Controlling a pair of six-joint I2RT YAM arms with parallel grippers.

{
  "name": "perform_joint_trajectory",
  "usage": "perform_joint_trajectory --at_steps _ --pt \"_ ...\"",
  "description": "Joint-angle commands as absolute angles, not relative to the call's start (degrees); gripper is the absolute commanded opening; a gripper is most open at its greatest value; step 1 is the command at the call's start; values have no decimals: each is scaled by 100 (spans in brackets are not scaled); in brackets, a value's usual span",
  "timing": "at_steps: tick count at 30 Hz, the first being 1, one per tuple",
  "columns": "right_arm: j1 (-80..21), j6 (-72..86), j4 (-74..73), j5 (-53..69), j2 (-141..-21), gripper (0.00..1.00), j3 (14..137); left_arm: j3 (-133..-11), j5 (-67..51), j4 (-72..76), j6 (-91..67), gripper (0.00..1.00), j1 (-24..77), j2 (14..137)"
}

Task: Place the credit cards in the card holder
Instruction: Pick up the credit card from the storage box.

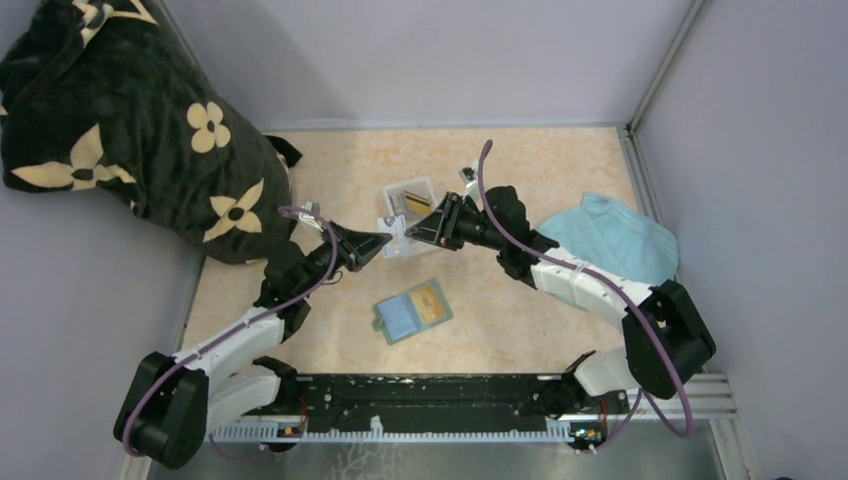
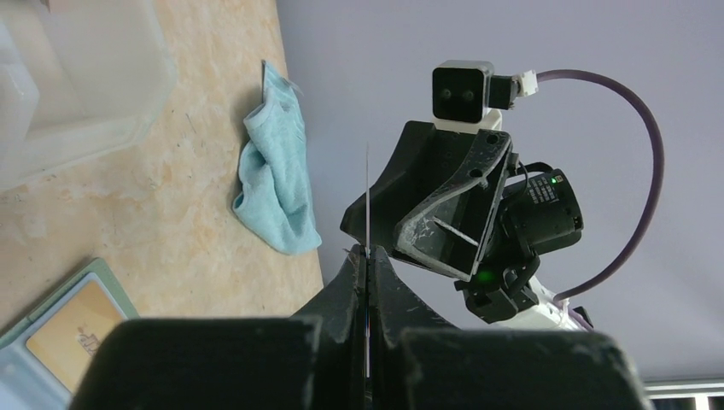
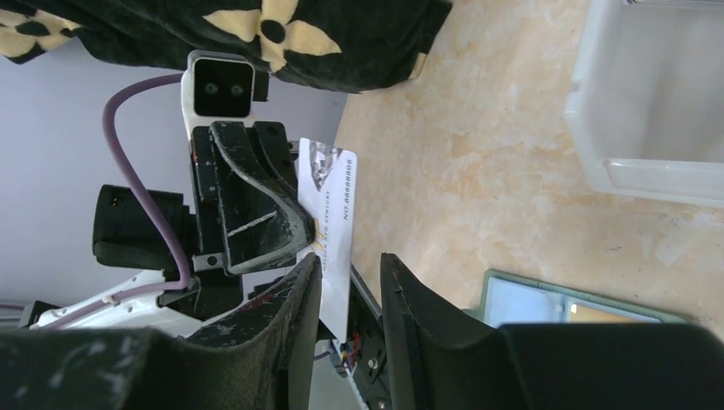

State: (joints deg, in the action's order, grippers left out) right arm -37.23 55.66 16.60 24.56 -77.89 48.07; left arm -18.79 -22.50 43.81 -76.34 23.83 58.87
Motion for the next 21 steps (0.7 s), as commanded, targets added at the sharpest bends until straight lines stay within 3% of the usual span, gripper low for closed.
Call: perform_joint_trajectory --at_steps 1,21 --pt "-3687 5628 2120 2662 -7867 32 4963 -1881 -2319 4676 -7604 0 2347 6033" --pt "-3683 5924 2574 2943 -8239 27 4941 -1863 -2592 5493 -7921 0 2342 6662"
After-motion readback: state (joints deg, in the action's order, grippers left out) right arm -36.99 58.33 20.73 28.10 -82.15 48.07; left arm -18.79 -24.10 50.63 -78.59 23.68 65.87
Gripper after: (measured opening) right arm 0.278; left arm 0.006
